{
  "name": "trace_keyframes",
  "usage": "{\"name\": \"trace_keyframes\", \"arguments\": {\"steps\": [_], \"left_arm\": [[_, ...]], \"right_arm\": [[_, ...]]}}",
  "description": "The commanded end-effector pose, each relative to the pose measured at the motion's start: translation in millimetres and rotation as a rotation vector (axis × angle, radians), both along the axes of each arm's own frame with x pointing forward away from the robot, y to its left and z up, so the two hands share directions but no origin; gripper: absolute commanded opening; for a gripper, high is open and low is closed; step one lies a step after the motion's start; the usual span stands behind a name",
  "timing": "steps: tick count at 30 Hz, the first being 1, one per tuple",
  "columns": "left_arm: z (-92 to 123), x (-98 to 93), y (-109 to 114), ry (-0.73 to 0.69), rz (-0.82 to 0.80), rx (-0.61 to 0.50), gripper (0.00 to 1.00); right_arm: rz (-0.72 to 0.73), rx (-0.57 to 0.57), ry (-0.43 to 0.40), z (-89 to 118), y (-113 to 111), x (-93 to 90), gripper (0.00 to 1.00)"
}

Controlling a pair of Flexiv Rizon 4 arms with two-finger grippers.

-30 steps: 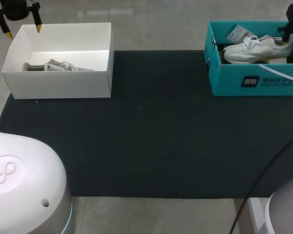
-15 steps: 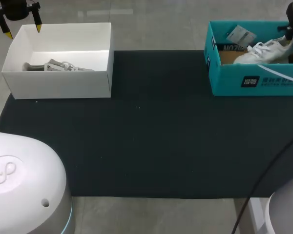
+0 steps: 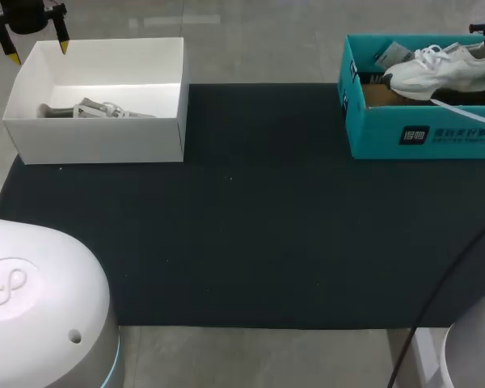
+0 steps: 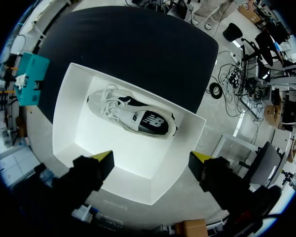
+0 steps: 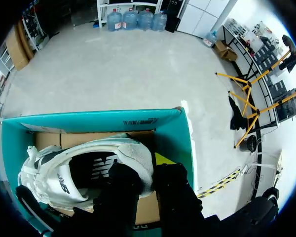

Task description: Take the shoe out of the shoebox, open the shoe tongue, remove and reinsert the insole, then place the shoe into the shoebox

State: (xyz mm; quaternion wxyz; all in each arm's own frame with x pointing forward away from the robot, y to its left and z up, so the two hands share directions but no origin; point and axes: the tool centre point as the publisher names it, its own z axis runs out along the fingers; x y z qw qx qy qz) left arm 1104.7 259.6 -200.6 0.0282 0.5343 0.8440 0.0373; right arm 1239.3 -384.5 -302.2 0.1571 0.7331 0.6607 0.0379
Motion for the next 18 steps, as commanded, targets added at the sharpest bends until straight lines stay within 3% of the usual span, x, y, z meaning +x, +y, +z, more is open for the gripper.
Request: {"name": "trace_keyframes", "arguments": {"steps": [1, 18], "left_arm": [[0.2, -0.2, 0.3, 0.0, -0.001, 0.002, 1.0], [0.2, -0.2, 0.3, 0.0, -0.001, 0.002, 1.0]], "right_arm": [[-0.086, 0.056, 0.487, 23.9, 0.6, -2.5, 0.0], [-0.095, -0.042, 0.359, 106.4, 9.9, -23.8, 0.0]]}}
